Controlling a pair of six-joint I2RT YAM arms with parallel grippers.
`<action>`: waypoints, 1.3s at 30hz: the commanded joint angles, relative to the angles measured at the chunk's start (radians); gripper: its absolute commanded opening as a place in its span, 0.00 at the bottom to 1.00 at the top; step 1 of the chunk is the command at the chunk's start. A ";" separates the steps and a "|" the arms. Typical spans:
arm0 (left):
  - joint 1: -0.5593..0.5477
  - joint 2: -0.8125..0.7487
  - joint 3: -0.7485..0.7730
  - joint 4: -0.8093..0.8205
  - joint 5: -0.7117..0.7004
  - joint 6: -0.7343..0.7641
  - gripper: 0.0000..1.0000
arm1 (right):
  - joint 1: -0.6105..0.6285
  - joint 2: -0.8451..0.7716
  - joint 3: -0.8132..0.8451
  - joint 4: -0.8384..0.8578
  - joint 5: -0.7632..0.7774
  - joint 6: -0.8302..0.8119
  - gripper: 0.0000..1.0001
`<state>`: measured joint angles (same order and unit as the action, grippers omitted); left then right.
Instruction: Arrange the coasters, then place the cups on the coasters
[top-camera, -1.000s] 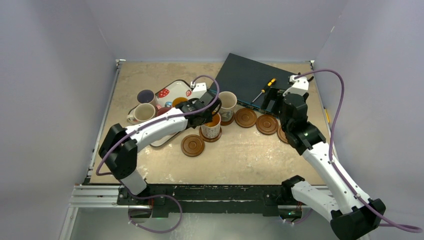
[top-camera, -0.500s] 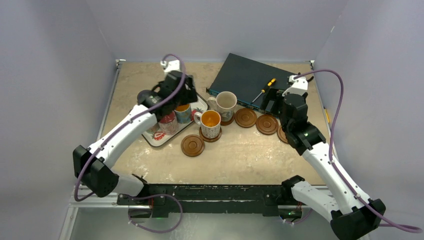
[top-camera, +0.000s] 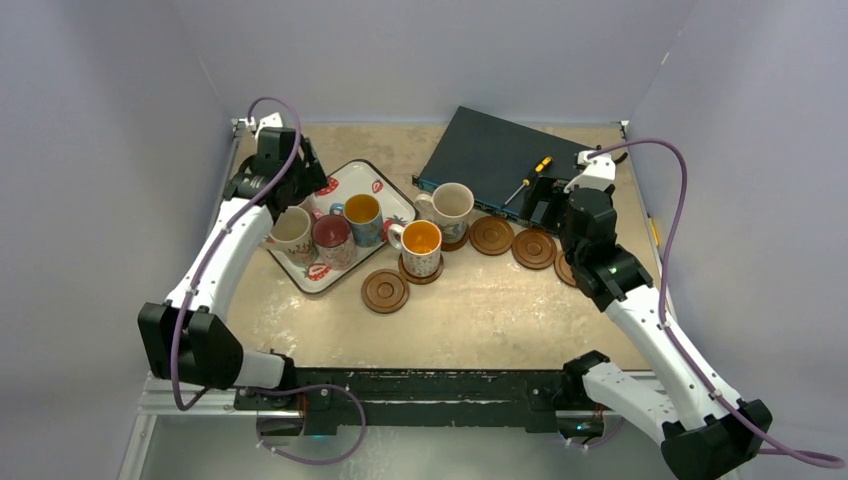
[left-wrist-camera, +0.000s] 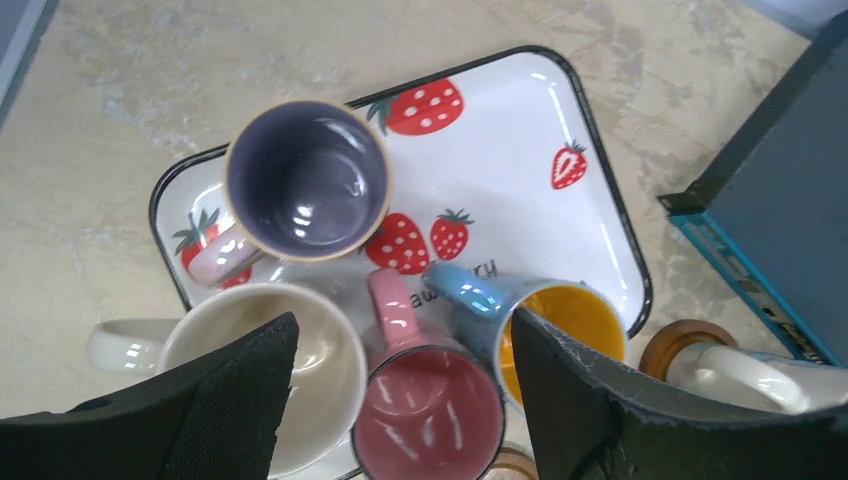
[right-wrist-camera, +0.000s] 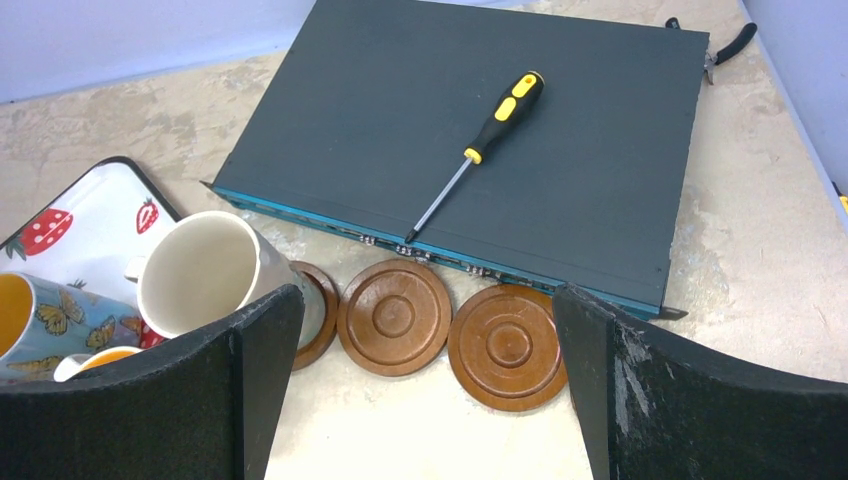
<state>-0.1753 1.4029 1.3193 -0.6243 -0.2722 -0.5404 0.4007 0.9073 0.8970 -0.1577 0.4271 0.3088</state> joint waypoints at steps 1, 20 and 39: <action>0.038 -0.093 -0.090 -0.018 -0.007 -0.035 0.72 | 0.002 -0.009 0.002 0.050 -0.003 -0.017 0.98; 0.072 -0.036 -0.204 -0.008 0.052 0.003 0.38 | 0.002 -0.008 0.000 0.044 -0.004 -0.013 0.98; 0.132 0.026 -0.229 -0.047 0.068 0.089 0.28 | 0.001 -0.004 -0.002 0.046 -0.006 -0.014 0.98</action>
<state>-0.0574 1.4017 1.1034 -0.6220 -0.1696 -0.5049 0.4007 0.9104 0.8959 -0.1516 0.4252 0.3084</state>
